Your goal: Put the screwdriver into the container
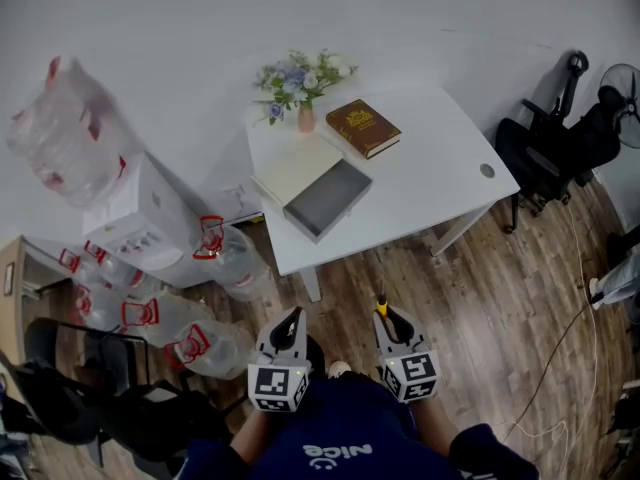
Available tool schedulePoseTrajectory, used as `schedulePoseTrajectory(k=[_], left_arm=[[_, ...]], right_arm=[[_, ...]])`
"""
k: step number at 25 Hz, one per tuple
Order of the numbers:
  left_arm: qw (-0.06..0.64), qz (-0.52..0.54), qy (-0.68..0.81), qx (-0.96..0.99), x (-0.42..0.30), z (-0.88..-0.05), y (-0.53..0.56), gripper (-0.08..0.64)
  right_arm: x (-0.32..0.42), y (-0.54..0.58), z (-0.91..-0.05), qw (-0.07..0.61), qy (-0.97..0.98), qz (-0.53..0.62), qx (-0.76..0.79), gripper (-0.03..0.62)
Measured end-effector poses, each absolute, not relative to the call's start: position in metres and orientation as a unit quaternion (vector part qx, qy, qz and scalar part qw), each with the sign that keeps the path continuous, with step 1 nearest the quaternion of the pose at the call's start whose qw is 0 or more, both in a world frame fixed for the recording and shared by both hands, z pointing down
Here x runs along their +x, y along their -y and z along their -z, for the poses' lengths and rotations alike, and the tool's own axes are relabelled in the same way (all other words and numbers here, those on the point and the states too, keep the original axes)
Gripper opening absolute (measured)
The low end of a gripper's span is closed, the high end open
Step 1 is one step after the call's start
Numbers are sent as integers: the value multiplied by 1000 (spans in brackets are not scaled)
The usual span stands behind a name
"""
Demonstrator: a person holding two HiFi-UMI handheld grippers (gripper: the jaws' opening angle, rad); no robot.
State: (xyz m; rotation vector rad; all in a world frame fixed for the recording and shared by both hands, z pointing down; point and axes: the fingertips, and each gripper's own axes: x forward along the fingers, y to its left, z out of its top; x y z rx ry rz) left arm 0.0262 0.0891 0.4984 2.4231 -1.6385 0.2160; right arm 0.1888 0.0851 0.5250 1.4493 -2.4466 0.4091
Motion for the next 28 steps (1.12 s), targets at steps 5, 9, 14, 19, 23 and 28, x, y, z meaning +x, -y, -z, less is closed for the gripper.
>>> schedulePoseTrajectory(k=[5, 9, 14, 19, 23, 28], left_arm=[[109, -81, 545, 827, 13, -509, -52, 17], [112, -80, 531, 836, 0, -512, -13, 17], [116, -74, 513, 847, -15, -511, 42, 17], [110, -60, 488, 864, -32, -505, 90, 17], [116, -61, 478, 868, -49, -510, 116, 17], [115, -59, 468, 874, -62, -510, 137, 17]], right_arm=[[178, -61, -533, 142, 834, -147, 512, 91], [168, -28, -529, 146, 828, -143, 523, 91], [152, 16, -530, 159, 814, -143, 540, 91], [130, 50, -533, 168, 802, -146, 555, 90], [111, 75, -532, 176, 800, -139, 557, 90], [102, 100, -531, 196, 792, -119, 566, 90]])
